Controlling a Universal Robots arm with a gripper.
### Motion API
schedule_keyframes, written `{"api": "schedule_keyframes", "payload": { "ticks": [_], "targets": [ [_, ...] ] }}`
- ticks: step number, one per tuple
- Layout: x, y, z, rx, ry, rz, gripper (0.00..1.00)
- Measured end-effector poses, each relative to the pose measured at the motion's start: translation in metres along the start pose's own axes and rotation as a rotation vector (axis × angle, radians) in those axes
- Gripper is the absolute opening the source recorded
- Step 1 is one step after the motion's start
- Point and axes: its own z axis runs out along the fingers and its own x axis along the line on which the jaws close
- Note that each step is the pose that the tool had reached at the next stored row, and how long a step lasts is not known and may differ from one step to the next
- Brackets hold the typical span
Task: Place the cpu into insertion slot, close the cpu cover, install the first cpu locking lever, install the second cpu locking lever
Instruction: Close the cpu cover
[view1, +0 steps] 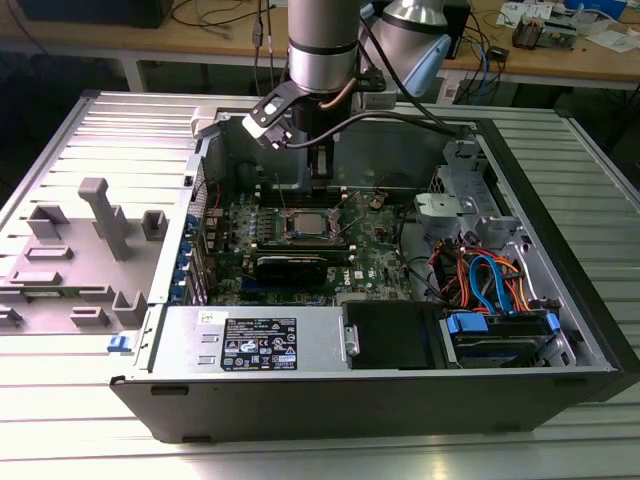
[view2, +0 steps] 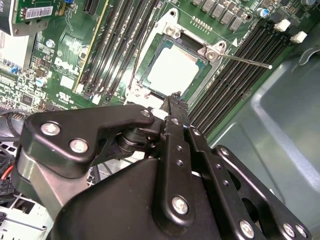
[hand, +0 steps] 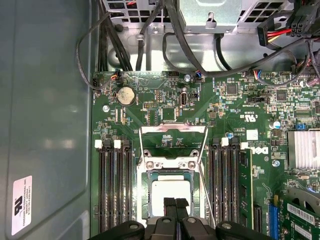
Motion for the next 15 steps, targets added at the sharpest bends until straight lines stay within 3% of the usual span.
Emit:
{"api": "schedule_keyframes", "payload": {
  "ticks": [15],
  "targets": [
    [0.0001, 0.0087, 0.0004, -0.0001, 0.0001, 0.0, 0.11]
  ]
}}
